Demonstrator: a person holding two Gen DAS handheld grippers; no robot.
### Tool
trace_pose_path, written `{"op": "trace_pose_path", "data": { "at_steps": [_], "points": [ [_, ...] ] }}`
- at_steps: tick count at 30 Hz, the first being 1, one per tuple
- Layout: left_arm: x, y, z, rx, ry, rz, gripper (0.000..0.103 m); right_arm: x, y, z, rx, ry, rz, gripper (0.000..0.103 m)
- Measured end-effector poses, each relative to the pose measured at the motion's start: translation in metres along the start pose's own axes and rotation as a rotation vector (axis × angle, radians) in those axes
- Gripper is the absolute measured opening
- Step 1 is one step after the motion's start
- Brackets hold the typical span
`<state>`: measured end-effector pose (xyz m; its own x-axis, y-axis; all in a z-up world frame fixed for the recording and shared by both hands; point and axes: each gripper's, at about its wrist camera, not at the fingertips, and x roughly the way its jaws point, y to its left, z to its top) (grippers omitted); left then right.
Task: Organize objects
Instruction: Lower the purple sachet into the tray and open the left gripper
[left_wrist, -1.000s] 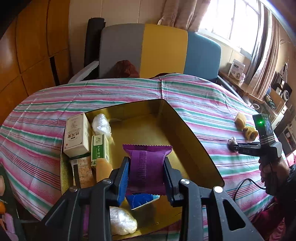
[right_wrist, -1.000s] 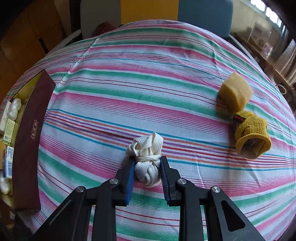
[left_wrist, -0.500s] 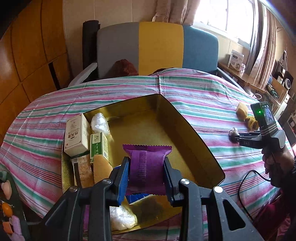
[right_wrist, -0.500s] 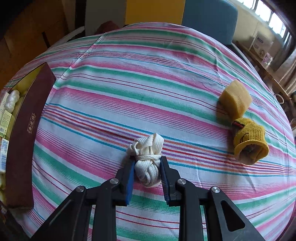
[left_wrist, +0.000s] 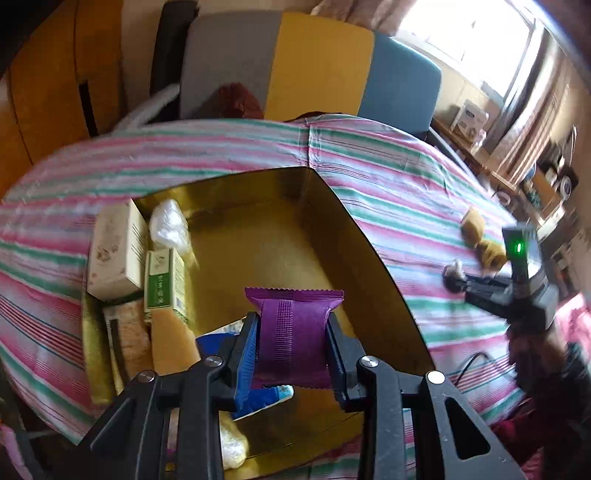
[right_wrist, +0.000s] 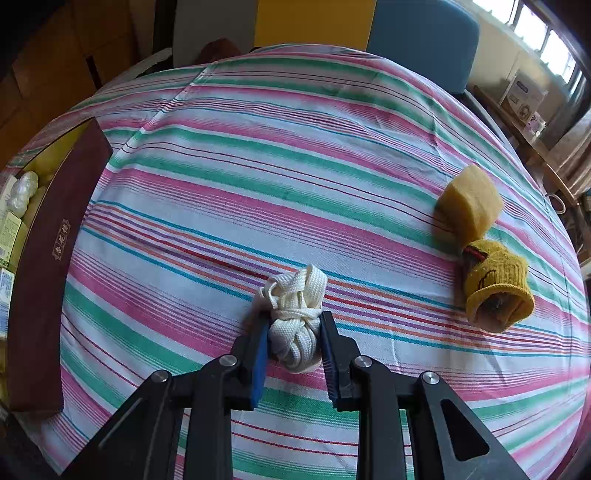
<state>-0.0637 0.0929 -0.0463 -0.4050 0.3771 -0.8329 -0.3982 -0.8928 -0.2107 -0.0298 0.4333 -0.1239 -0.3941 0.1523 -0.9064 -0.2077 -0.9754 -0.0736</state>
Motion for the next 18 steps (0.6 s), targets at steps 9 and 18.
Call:
{"op": "trace_pose_path", "data": {
  "at_steps": [9,18],
  "points": [
    [0.013,0.044,0.051,-0.131,-0.003,-0.026,0.034,0.002,-0.002,0.002,0.001,0.004,0.003,0.026],
    [0.073,0.052,0.085,-0.130,0.045,0.072,0.034,0.002,-0.002,0.002,0.006,0.006,0.008,0.026]
  ]
}}
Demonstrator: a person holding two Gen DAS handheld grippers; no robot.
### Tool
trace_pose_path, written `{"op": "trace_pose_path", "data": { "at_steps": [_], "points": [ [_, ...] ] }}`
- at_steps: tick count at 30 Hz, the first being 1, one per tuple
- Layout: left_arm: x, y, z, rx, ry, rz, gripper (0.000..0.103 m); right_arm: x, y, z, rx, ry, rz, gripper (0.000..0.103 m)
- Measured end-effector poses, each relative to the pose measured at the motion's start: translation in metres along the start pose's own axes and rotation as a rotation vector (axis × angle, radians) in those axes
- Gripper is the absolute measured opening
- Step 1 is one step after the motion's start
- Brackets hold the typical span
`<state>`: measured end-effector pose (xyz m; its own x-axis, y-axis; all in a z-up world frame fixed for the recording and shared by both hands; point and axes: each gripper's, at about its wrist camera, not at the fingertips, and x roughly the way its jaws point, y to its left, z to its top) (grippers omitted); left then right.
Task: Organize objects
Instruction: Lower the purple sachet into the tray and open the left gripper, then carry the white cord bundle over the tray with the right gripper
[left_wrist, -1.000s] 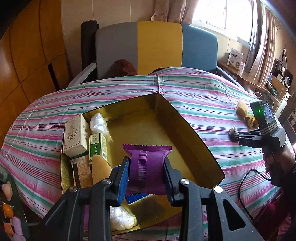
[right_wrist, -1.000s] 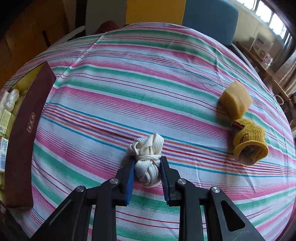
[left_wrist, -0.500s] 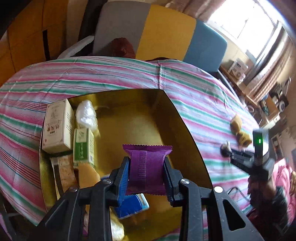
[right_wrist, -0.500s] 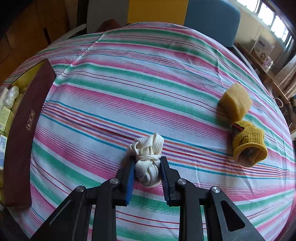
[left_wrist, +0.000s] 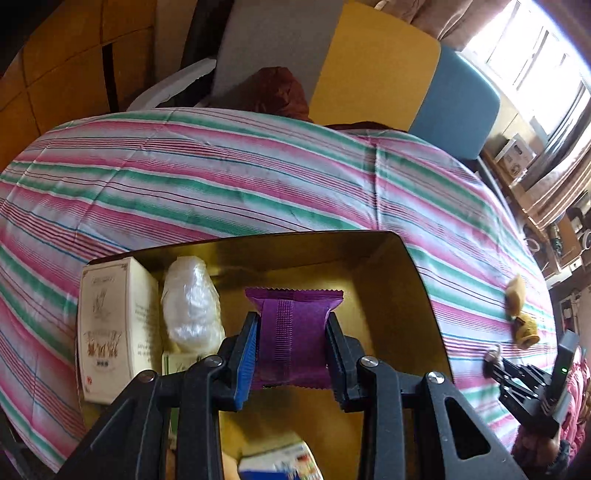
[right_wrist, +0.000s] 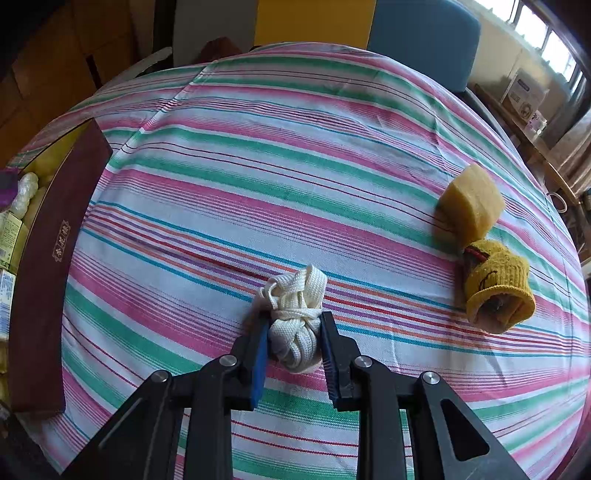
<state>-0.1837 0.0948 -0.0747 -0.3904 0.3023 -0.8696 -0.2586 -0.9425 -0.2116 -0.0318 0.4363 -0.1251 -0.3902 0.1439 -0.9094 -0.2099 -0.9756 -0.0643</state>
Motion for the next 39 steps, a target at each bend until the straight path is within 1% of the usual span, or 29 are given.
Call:
{"op": "trace_pose_path", "data": {
  "at_steps": [9,14,19,21,23,25,27,30,32,35,39],
  "points": [
    [0.036,0.003,0.009,0.002,0.035,0.083,0.034,0.001,-0.001,0.000,0.004,0.002,0.006,0.027],
    [0.041,0.003,0.012,0.018,0.029,0.101,0.034,0.001,-0.001,0.000,0.005,0.002,0.007,0.027],
    [0.039,0.003,0.013,0.019,0.038,0.099,0.036,0.001,-0.001,0.000,0.006,0.002,0.008,0.027],
    [0.034,0.002,0.013,0.022,0.031,0.094,0.041,0.001,-0.001,0.000,0.007,0.002,0.010,0.027],
    [0.026,0.001,0.014,0.035,0.015,0.088,0.044,0.001,-0.001,0.000,0.006,0.001,0.009,0.027],
    [0.019,0.000,0.014,0.036,0.010,0.094,0.044,0.001,0.000,0.000,0.005,0.001,0.009,0.027],
    [0.007,-0.003,0.012,0.047,-0.012,0.085,0.044,0.000,0.000,-0.001,0.005,0.000,0.009,0.027],
    [-0.011,-0.008,0.005,0.088,-0.041,0.116,0.044,0.000,0.001,-0.001,0.002,-0.002,0.006,0.027],
    [-0.030,-0.009,-0.005,0.090,-0.081,0.097,0.044,0.000,0.001,-0.001,0.003,-0.003,0.007,0.027],
    [-0.057,-0.014,-0.029,0.115,-0.143,0.095,0.044,-0.001,0.002,-0.002,0.001,-0.006,0.004,0.027],
    [-0.087,-0.014,-0.060,0.115,-0.222,0.093,0.044,-0.002,0.004,-0.003,-0.003,-0.009,-0.001,0.027]
  ]
}}
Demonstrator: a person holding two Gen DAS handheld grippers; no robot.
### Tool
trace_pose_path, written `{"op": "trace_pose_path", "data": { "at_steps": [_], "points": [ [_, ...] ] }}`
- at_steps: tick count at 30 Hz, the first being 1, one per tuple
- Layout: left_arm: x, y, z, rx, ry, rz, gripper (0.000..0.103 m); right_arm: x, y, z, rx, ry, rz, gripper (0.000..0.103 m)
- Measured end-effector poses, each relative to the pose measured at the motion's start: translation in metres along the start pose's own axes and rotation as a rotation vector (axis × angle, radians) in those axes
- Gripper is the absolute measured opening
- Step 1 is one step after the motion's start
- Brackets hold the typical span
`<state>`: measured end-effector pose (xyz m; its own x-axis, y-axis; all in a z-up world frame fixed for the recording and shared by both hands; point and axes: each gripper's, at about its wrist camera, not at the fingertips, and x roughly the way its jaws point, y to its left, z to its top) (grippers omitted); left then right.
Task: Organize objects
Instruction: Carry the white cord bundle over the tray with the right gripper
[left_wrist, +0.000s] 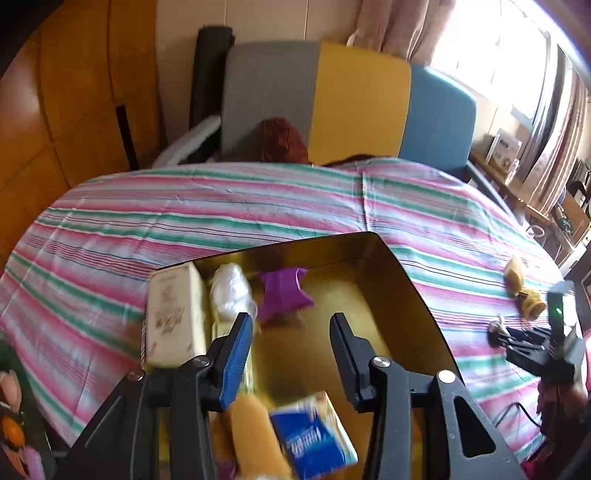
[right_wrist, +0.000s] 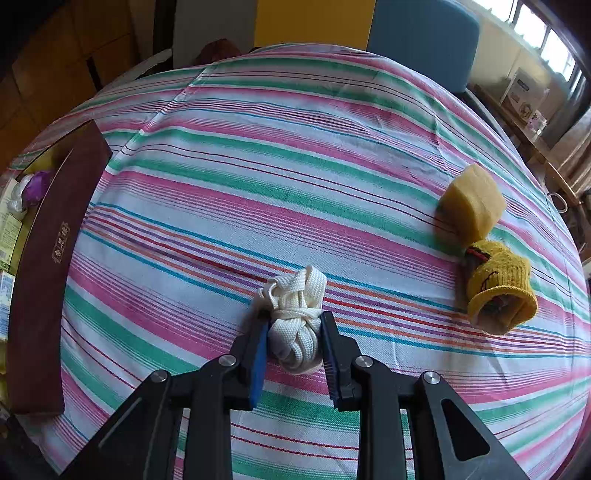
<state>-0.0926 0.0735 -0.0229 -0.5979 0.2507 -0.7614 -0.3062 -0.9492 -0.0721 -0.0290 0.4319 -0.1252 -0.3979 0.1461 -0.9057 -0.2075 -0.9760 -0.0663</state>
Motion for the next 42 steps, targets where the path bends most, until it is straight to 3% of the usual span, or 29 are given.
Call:
{"op": "trace_pose_path", "data": {
  "at_steps": [9,19,28,31,35,42],
  "points": [
    [-0.044,0.000,-0.034,0.029,-0.072,0.035,0.044,-0.001,0.001,-0.002,-0.009,-0.010,-0.008,0.027],
    [-0.056,0.013,-0.046,0.003,-0.081,0.036,0.044,0.000,0.002,-0.004,-0.009,-0.023,-0.035,0.027],
    [-0.056,0.028,-0.057,-0.030,-0.069,0.017,0.044,-0.001,0.002,-0.004,0.084,-0.008,-0.071,0.026],
    [-0.055,0.034,-0.060,-0.043,-0.064,0.018,0.044,-0.007,0.000,-0.002,0.151,0.003,-0.018,0.026],
    [-0.054,0.040,-0.061,-0.063,-0.059,0.017,0.044,-0.036,0.014,0.008,0.178,-0.058,0.062,0.026],
    [-0.053,0.046,-0.063,-0.080,-0.058,0.015,0.044,-0.086,0.096,0.038,0.028,-0.137,0.231,0.026]
  ]
}}
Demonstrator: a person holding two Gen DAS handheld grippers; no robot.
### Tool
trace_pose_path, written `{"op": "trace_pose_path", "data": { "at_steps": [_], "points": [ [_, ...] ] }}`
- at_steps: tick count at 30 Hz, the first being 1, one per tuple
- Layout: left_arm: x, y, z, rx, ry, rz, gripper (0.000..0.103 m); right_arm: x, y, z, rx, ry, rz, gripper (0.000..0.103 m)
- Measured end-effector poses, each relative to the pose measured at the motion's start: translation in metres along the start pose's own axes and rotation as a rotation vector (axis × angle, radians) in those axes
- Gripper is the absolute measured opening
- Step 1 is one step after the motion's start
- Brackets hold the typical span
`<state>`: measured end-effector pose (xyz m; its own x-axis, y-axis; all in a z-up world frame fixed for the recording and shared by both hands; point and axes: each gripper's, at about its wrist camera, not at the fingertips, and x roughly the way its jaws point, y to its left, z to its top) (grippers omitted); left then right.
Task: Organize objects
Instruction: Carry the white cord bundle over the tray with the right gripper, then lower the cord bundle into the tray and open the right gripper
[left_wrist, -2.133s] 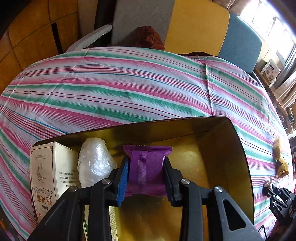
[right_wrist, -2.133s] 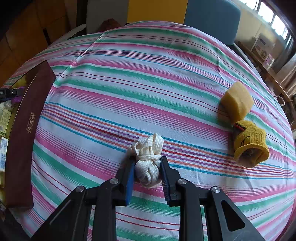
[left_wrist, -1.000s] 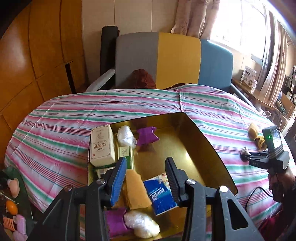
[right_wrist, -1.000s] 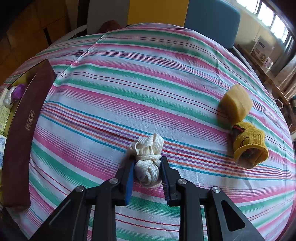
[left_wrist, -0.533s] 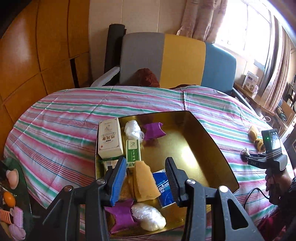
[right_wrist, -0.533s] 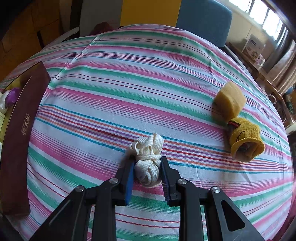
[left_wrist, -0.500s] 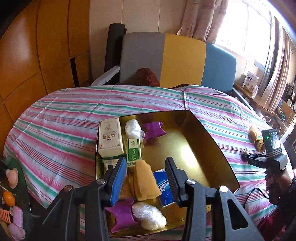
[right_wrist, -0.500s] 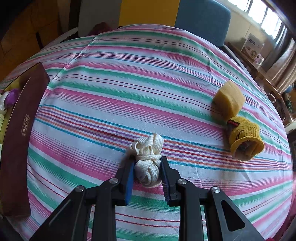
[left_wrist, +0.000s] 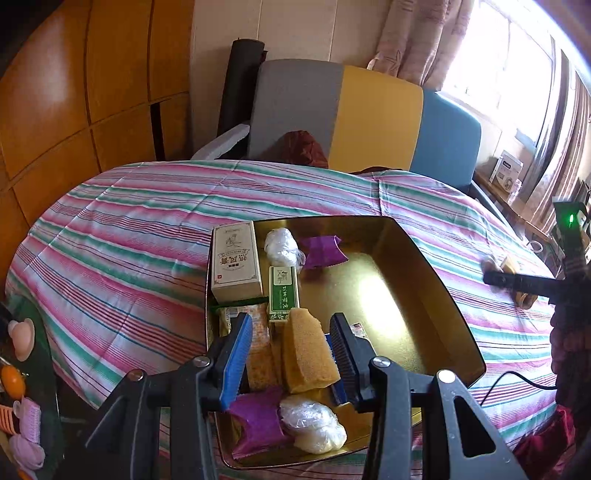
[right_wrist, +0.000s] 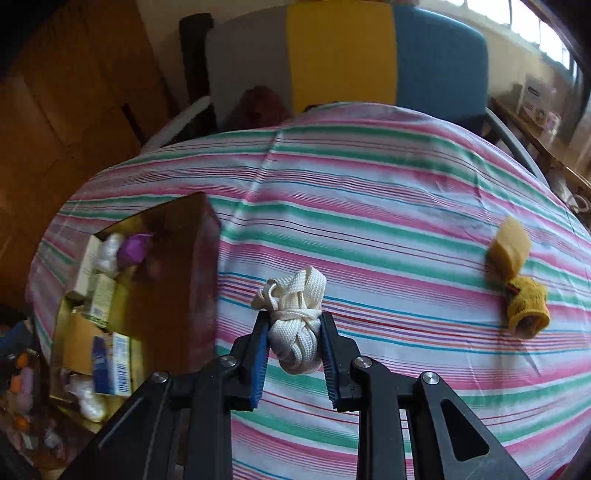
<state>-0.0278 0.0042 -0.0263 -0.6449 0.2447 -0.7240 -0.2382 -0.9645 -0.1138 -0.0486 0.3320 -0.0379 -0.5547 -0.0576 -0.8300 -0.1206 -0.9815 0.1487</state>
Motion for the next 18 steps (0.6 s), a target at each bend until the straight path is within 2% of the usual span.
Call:
{"op": "trace_pose_path", "data": {
  "at_steps": [3,6,12,18],
  "points": [
    [0.001,0.009,-0.001,-0.030,0.009,-0.007,0.044,0.004,0.049,0.008,-0.062,0.023,0.104,0.026],
    [0.002,0.021,-0.001,-0.063,0.017,0.004,0.044,0.020,0.091,0.013,-0.119,0.056,0.159,0.026],
    [0.002,0.040,-0.006,-0.096,0.023,0.042,0.044,0.071,0.151,0.018,-0.192,0.134,0.168,0.026],
    [0.008,0.053,-0.010,-0.125,0.042,0.045,0.044,0.112,0.173,0.018,-0.191,0.196,0.147,0.026]
  ]
}}
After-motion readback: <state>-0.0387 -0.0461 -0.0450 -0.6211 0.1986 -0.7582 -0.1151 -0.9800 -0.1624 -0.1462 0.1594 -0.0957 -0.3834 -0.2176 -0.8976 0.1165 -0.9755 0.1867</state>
